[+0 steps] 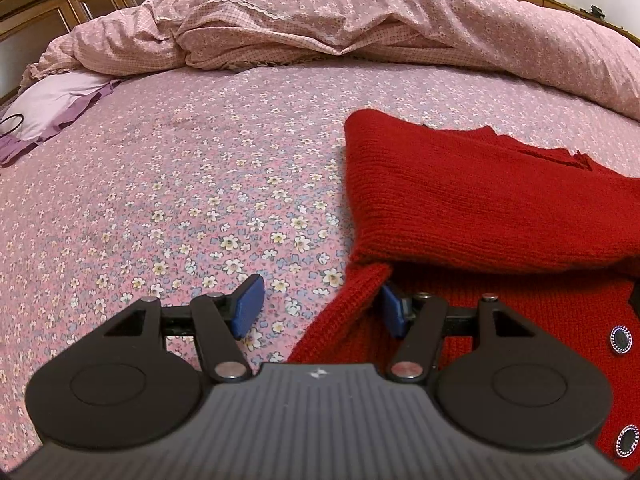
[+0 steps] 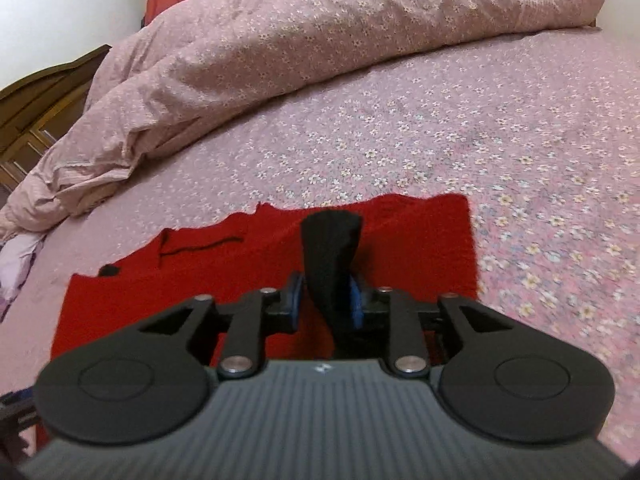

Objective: Fold small clothes

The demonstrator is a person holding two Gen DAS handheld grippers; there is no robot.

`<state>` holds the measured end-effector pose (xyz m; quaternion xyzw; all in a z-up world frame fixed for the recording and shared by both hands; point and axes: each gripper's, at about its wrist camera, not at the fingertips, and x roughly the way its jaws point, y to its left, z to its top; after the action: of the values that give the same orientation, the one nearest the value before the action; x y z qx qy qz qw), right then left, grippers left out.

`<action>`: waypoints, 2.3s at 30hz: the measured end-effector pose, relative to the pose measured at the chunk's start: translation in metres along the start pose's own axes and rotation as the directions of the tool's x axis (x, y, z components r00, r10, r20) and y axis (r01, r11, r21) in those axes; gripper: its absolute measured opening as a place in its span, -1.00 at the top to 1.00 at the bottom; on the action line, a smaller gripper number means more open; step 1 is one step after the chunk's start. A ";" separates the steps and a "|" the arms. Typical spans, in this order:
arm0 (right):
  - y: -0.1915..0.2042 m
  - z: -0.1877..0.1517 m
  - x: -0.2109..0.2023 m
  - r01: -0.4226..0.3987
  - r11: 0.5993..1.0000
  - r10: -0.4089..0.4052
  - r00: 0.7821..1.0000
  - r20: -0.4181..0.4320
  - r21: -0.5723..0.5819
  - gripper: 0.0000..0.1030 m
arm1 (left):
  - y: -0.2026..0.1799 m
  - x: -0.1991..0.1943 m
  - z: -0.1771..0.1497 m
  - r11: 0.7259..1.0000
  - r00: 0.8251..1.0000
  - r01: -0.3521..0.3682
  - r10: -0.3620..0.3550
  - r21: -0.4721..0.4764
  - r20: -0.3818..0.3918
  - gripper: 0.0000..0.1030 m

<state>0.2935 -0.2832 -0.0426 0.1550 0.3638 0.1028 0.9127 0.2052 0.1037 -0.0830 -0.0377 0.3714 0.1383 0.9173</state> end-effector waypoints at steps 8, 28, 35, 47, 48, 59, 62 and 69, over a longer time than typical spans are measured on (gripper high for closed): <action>-0.005 -0.007 -0.006 0.005 1.000 -0.005 1.000 -0.003 0.006 0.42 | 0.000 -0.001 0.000 1.000 1.000 0.000 0.000 0.003 -0.002 -0.29; -0.007 -0.015 0.003 0.125 0.985 -0.120 0.992 0.047 -0.123 0.62 | 0.001 -0.004 -0.001 1.000 1.000 0.004 -0.004 0.007 -0.001 -0.30; -0.019 -0.009 -0.037 0.077 0.997 -0.076 0.996 0.047 -0.009 0.49 | -0.002 -0.043 0.010 0.997 0.994 0.064 -0.069 0.052 0.089 -0.30; -0.019 -0.048 -0.038 0.106 0.992 -0.103 0.994 0.042 -0.074 0.45 | -0.026 0.011 0.022 0.995 0.999 0.031 -0.034 0.094 0.033 -0.30; -0.018 -0.051 -0.038 0.109 0.990 -0.104 0.993 0.057 -0.085 0.45 | -0.026 0.013 0.023 0.995 0.999 0.033 -0.036 0.096 0.032 -0.30; -0.011 -0.056 -0.081 0.027 1.000 -0.026 0.997 0.069 -0.013 -0.28 | -0.009 -0.042 0.019 0.992 0.996 0.085 -0.088 0.090 0.031 -0.30; -0.004 -0.065 -0.098 0.013 1.000 -0.011 0.998 0.061 -0.029 -0.28 | -0.001 -0.062 0.010 0.991 0.995 0.099 -0.102 0.085 0.023 -0.30; 0.008 -0.093 -0.141 -0.018 0.999 0.020 0.998 0.062 -0.033 -0.28 | 0.022 -0.102 -0.017 0.986 0.989 0.150 -0.149 0.068 -0.016 -0.30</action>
<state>0.1271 -0.2989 -0.0145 0.1467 0.3320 0.1124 0.9250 0.1171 0.0991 -0.0238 -0.0344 0.3769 0.0560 0.9239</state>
